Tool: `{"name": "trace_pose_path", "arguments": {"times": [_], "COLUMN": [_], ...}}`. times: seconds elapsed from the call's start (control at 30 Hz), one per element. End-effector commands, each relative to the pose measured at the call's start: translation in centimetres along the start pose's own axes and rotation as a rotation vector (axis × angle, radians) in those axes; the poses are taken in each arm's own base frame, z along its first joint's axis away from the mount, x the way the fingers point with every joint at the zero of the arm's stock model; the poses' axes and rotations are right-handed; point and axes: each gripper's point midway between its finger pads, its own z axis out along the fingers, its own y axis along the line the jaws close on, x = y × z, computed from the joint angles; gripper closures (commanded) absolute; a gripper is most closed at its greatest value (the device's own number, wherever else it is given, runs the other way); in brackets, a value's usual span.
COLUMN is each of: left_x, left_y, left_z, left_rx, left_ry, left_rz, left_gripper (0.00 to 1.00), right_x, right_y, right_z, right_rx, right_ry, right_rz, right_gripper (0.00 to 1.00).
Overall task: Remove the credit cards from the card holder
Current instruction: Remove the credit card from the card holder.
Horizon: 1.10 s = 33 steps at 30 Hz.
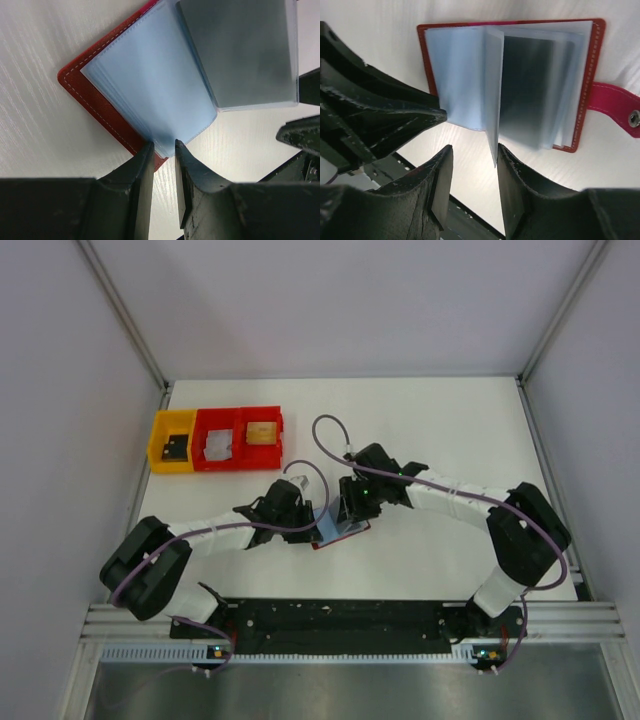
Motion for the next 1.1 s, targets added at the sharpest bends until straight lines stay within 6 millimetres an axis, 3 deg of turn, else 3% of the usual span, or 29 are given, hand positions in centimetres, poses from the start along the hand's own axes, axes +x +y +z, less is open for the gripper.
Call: {"name": "trace_pose_path", "arguments": {"times": [0.0, 0.2, 0.37, 0.67, 0.93, 1.07], "left_x": [1.6, 1.6, 1.2, 0.0, -1.6, -3.0], "left_y": [1.0, 1.0, 0.8, 1.7, 2.6, 0.8], "left_z": [0.3, 0.1, -0.2, -2.4, -5.2, -6.5], "left_rx": [-0.033, -0.032, -0.022, -0.051, -0.043, 0.063], "left_ry": [0.052, 0.046, 0.015, -0.145, -0.341, -0.43], "left_rz": [0.011, 0.01, -0.005, -0.094, -0.189, -0.173], "left_gripper": [0.72, 0.72, 0.72, 0.72, 0.71, 0.71], "right_x": [-2.2, -1.9, -1.6, -0.8, -0.3, -1.7], "right_y": [4.4, 4.6, 6.2, 8.2, 8.4, 6.9], "right_z": [-2.0, -1.7, -1.4, 0.2, 1.5, 1.6], "right_rx": [-0.123, -0.132, -0.207, -0.298, -0.339, -0.253], "right_ry": [-0.078, -0.067, -0.056, -0.004, 0.041, -0.034], "right_rz": [-0.058, -0.072, -0.118, -0.15, -0.169, -0.145], "right_gripper": [0.6, 0.6, 0.58, 0.55, 0.53, 0.54]}}
